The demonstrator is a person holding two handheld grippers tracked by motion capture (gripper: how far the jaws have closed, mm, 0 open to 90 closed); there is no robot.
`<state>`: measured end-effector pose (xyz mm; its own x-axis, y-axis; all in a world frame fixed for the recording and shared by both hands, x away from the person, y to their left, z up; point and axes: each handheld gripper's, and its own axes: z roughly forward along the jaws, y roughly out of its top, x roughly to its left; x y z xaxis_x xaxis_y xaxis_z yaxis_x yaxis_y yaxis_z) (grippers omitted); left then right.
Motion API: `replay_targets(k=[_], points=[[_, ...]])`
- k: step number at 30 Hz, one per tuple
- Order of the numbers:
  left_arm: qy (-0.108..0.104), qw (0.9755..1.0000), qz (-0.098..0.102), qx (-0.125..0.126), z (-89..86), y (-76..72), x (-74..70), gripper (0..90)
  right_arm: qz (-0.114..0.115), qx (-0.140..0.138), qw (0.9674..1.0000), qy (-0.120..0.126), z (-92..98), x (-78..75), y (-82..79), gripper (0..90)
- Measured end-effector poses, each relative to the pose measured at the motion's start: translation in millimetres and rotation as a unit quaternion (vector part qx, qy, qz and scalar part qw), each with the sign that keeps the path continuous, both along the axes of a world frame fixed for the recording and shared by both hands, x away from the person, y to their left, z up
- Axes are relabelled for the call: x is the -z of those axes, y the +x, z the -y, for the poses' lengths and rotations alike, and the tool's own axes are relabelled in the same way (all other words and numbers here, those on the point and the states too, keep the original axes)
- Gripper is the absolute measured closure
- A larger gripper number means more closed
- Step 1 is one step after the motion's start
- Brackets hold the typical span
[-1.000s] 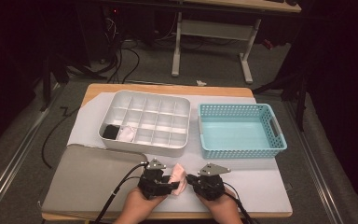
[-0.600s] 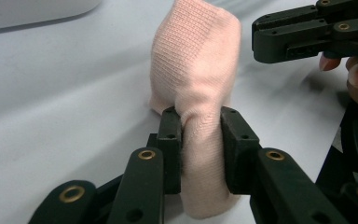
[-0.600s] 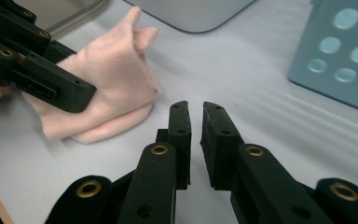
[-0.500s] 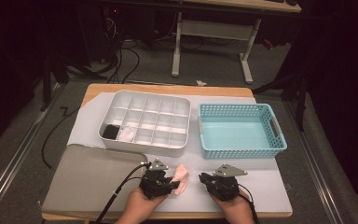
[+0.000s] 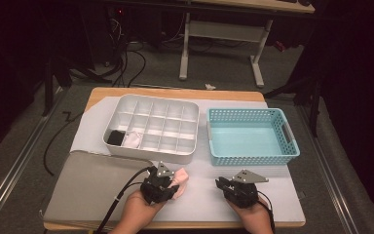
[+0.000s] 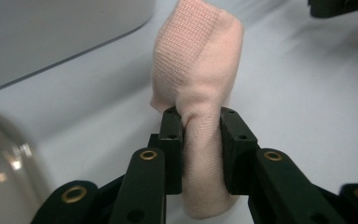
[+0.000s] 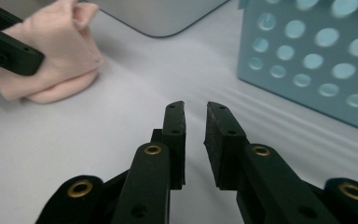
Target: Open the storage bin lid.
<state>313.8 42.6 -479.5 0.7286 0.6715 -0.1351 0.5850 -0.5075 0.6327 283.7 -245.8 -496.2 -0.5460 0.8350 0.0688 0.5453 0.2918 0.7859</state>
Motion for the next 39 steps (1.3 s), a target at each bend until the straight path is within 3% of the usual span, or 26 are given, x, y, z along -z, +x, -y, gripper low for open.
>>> replay_targets(k=[11, 24, 39], points=[[0.064, 0.9975, 0.021, -0.021, -7.5, 3.1, -9.9, 72.8, 0.023, 0.018, 0.9995, 0.013, 16.3, 0.5, -1.0, 74.5], [0.112, 0.9929, 0.008, -0.039, -13.9, 5.6, -20.5, 72.6, 0.023, 0.045, 0.9985, 0.023, 31.7, 4.4, -1.3, 71.2], [0.095, 0.9943, 0.011, -0.047, -24.6, 10.8, -41.2, 72.6, 0.009, 0.045, 0.9983, 0.038, 35.0, 7.5, 1.3, 65.9]])
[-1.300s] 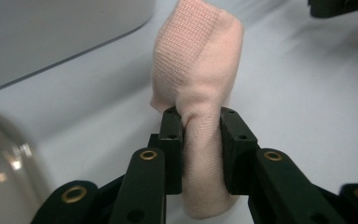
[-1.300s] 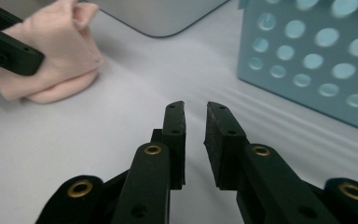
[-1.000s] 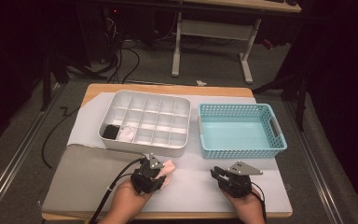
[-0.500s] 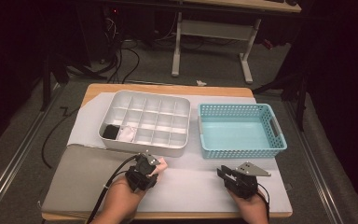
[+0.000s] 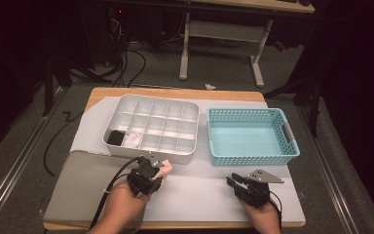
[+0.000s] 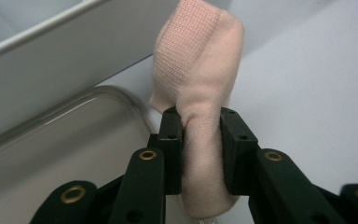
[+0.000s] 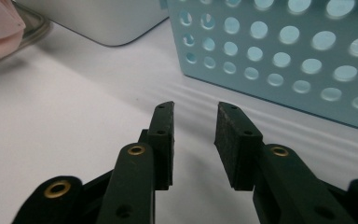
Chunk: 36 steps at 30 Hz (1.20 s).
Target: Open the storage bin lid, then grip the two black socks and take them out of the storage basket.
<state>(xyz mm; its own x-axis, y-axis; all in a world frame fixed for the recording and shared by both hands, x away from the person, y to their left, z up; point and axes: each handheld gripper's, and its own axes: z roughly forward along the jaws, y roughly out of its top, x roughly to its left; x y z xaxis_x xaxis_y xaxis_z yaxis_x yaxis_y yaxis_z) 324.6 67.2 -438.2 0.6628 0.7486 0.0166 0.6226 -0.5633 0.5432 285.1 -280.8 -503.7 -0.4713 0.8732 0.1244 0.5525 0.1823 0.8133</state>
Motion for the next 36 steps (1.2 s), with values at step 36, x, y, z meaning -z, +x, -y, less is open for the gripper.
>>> replay_targets(k=[36], points=[[-0.045, 0.9973, 0.001, -0.058, -53.8, 40.8, -54.7, 72.6, -0.010, -0.004, 0.9999, 0.009, -0.4, 2.7, 12.7, 63.3]])
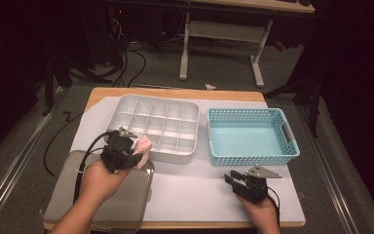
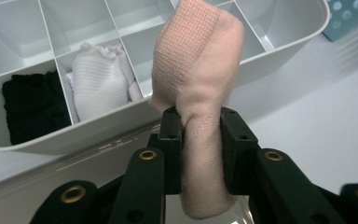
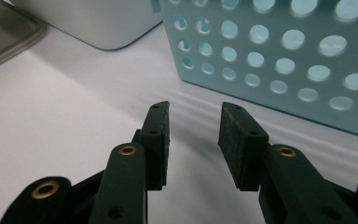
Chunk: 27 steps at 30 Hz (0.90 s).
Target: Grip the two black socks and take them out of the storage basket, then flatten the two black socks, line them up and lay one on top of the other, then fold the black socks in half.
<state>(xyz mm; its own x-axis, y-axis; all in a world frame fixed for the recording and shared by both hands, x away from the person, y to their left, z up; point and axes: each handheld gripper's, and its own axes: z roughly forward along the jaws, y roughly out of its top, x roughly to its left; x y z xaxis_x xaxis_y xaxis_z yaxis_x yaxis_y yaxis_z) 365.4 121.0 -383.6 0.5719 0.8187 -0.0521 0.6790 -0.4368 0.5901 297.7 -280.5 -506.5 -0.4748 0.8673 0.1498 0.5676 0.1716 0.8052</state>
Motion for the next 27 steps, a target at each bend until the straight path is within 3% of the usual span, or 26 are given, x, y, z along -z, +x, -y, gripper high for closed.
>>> replay_targets(k=[27], points=[[-0.007, 1.0000, 0.005, -0.003, 12.1, 31.6, -16.6, 72.6, -0.013, -0.001, 0.9998, 0.012, 1.7, 1.1, 1.0, 64.1]])
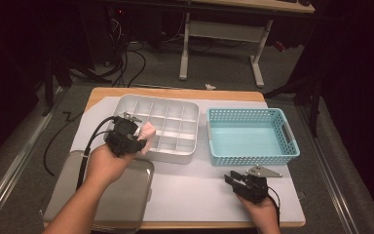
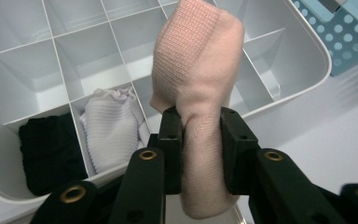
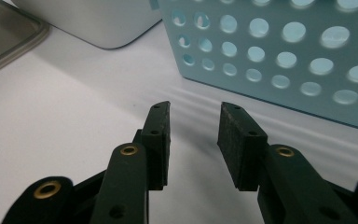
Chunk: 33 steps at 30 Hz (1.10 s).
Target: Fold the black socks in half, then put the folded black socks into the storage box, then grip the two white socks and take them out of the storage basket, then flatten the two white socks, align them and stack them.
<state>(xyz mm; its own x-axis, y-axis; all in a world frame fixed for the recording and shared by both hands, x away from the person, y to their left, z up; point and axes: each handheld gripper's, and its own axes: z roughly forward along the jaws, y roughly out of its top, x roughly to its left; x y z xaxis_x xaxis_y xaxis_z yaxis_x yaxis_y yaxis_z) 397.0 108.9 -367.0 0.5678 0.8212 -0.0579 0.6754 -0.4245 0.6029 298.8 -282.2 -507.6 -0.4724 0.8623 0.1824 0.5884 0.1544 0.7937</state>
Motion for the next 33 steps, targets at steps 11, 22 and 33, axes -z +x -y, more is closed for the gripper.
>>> replay_targets(k=[11, 22, 33], points=[[0.008, 0.9997, -0.023, -0.005, 10.4, 22.0, 10.6, 72.6, -0.002, 0.000, 1.0000, 0.001, 0.5, 0.3, 0.7, 64.6], [0.030, 0.9987, -0.041, -0.003, 16.6, 32.0, 20.3, 72.6, -0.006, -0.002, 1.0000, 0.002, 0.2, 0.4, 1.1, 64.8], [0.036, 0.9984, -0.043, -0.006, 18.1, 36.8, 19.5, 72.6, -0.007, -0.003, 1.0000, 0.003, 0.0, 0.5, 1.0, 64.8]])
